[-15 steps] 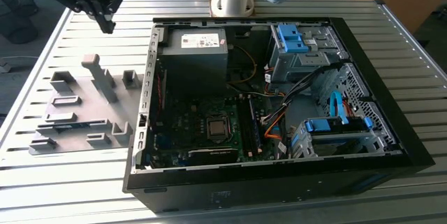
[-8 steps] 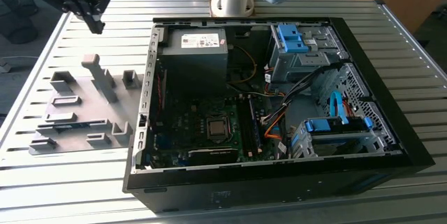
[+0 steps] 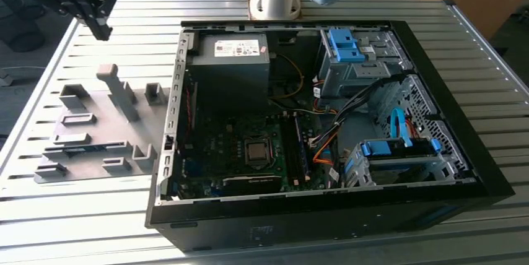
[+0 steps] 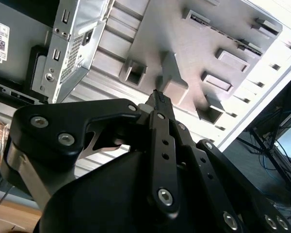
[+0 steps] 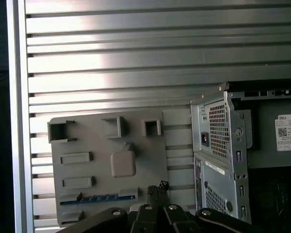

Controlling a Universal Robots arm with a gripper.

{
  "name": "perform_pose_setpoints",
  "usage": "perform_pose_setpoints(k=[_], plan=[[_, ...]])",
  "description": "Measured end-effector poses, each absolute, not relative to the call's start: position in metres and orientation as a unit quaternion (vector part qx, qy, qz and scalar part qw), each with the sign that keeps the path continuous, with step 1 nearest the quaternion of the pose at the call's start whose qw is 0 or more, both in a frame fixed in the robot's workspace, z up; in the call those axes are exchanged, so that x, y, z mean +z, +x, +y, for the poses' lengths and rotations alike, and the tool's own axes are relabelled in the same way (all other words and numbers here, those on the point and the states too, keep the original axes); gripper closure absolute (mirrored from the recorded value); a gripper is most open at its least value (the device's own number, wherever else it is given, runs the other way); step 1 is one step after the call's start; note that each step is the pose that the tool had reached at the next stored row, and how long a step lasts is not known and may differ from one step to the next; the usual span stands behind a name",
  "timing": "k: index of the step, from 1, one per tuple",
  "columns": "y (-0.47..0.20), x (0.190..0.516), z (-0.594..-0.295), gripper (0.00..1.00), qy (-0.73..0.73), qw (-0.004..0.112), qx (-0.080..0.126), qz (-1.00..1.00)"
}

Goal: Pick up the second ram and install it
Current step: 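Reach for the second ram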

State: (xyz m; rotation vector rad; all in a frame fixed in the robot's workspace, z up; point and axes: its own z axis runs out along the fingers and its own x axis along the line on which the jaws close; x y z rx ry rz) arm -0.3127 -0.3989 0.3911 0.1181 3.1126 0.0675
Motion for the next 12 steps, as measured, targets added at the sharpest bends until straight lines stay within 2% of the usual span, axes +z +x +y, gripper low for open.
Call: perform_pose_setpoints(k=[12], plan=[[-0.338,0.391,-0.399,0.89,0.038,0.013,0.022,0.999]])
